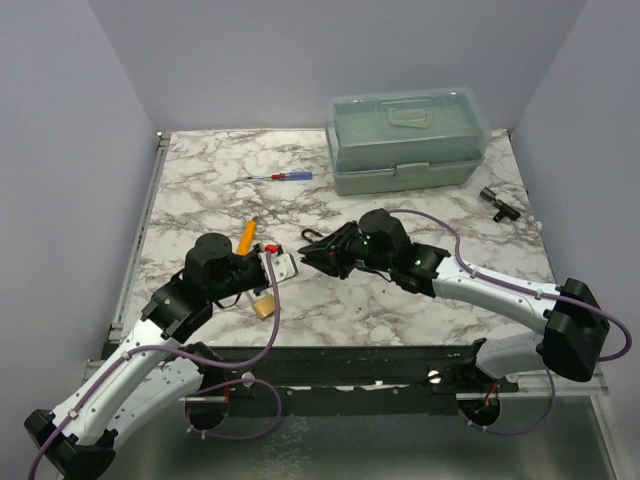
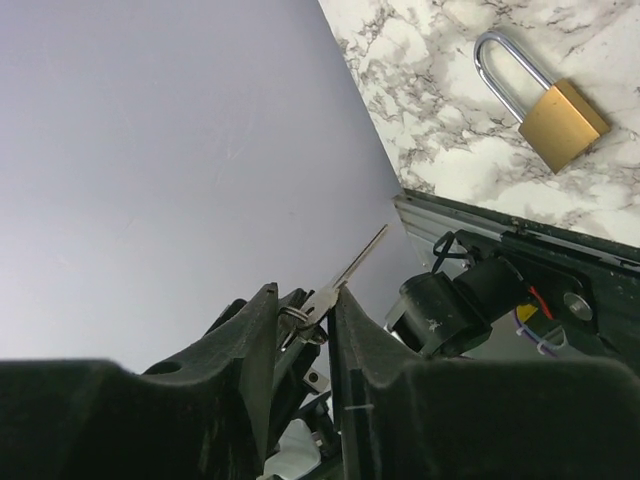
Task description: Unlock with the key
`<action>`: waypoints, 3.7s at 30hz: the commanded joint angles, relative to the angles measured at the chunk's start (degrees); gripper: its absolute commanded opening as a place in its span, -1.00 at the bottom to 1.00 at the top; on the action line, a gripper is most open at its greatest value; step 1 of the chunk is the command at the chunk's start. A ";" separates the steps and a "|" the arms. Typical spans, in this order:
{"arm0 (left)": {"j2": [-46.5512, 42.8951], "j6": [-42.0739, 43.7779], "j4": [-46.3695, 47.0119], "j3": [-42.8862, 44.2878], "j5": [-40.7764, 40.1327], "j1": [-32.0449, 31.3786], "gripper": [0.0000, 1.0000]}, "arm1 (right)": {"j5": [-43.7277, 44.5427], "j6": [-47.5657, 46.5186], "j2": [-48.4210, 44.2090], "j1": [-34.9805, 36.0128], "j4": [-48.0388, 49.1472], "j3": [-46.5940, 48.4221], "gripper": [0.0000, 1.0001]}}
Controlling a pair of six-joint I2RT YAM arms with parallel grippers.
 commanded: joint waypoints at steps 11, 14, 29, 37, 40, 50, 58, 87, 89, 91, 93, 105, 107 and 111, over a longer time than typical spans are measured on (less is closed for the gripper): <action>-0.25 0.72 0.39 -1.00 -0.11 -0.33 -1.00 | -2.53 -2.05 -0.13 0.31 7.98 -2.57 -0.41; -0.42 0.79 0.43 -1.12 -0.35 -0.37 -1.00 | -2.30 -2.05 -0.42 0.31 7.90 -2.76 -0.58; -0.37 0.00 1.09 -1.59 -1.80 -0.44 -0.72 | -0.61 -3.81 -1.73 0.31 6.23 -3.48 -0.99; -3.29 -6.77 0.93 -1.51 -1.68 -0.42 0.06 | 8.05 -5.72 -5.86 0.24 2.28 -5.58 -0.99; -4.15 -9.37 0.37 -1.30 -0.64 -0.47 0.19 | 11.85 -6.94 -7.61 0.29 -0.13 -5.84 -0.99; 2.09 -43.01 -2.35 5.12 -8.14 -0.47 0.65 | 22.56 -8.52 -13.33 0.23 -7.66 -7.46 -0.99; 8.04 -67.44 -5.39 6.97 -14.69 -0.35 0.98 | 29.20 -8.47 -18.86 0.23 -13.19 -9.27 -0.99; 24.93 -106.39 -27.62 1.21 -37.87 3.40 0.98 | 34.33 -3.54 -24.13 0.23 -20.43 -16.91 -1.00; 26.28 -104.72 -26.03 1.26 -38.24 3.40 0.98 | 34.50 -3.63 -24.25 0.23 -20.84 -16.91 -0.99; 27.25 -103.37 -24.98 1.08 -38.93 3.40 0.98 | 34.77 -3.71 -24.76 0.23 -21.30 -17.08 -0.99; 28.28 -101.40 -23.09 0.48 -38.39 3.42 0.98 | 35.00 -3.72 -25.39 0.23 -21.66 -17.38 -1.00; 38.14 -96.61 -18.28 -0.75 -35.33 3.44 0.81 | 35.84 -3.47 -27.59 0.23 -22.14 -19.49 -0.99; 38.53 -96.72 -17.75 -1.07 -34.77 3.44 0.75 | 36.18 -3.37 -27.93 0.23 -22.25 -19.71 -0.99; 40.35 -96.59 -17.54 -0.96 -33.77 3.40 0.67 | 36.42 -3.31 -27.90 0.23 -22.27 -19.81 -0.99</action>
